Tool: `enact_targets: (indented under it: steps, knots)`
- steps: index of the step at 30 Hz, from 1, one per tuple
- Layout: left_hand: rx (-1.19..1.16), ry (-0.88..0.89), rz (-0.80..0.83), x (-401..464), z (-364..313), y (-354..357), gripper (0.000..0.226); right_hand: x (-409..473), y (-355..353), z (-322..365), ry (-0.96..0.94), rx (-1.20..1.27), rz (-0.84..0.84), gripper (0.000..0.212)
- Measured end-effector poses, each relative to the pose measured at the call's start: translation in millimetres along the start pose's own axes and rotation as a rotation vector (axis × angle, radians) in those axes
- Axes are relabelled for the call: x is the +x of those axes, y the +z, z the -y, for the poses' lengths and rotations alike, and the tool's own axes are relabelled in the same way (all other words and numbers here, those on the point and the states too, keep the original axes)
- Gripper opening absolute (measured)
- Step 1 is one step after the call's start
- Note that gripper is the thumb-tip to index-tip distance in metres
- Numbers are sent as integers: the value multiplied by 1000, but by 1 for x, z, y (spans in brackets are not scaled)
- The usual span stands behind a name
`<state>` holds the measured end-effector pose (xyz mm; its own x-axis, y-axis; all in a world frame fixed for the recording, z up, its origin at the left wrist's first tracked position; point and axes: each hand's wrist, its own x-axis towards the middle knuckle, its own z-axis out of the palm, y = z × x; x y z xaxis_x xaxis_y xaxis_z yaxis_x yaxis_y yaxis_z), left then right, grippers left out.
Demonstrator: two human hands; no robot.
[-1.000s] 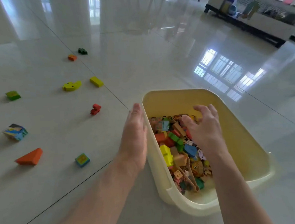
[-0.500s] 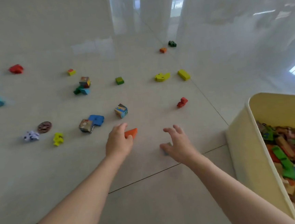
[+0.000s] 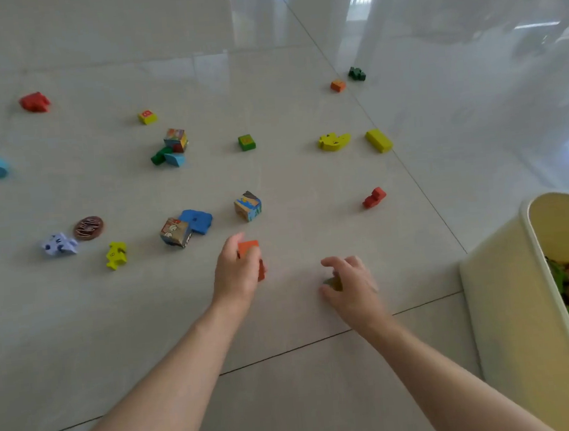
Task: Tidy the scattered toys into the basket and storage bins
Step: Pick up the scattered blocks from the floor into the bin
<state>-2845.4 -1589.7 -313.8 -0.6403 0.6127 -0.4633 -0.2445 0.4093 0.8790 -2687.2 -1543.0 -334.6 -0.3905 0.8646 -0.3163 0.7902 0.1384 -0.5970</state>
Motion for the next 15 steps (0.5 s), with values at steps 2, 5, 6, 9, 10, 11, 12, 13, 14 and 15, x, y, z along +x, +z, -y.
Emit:
enact_targets:
  steps: [2, 5, 6, 9, 10, 11, 12, 13, 14, 15]
  knots:
    - [-349, -167, -33, 0, -10, -13, 27, 11, -3, 27, 72, 454, 45, 32]
    - [-453, -201, -89, 4, -16, -44, 19, 37, -7, 70, 141, 753, 66, 29]
    - [-398, -176, -110, 5, -17, -54, 17, 47, -5, 82, 101, 682, 47, 27]
    - [-322, -135, -201, 13, -19, -82, 17, 75, 7, 112, -80, 397, -85, 18]
    - [-331, -133, -228, 16, -19, -91, 19, 85, 12, 117, -122, 301, -72, 34]
    - [-352, -136, -250, 19, -19, -97, 21, 94, 15, 121, -148, 213, -26, 51]
    - [-377, -142, -273, 22, -20, -103, 23, 102, 20, 125, -164, 128, 37, 63]
    - [-393, -146, -285, 24, -21, -106, 26, 106, 23, 126, -173, 33, 94, 70]
    - [-373, -140, -288, 26, -22, -107, 27, 110, 26, 125, -180, -68, 144, 70]
    - [-300, -123, -290, 27, -22, -109, 29, 112, 30, 123, -185, -158, 185, 64]
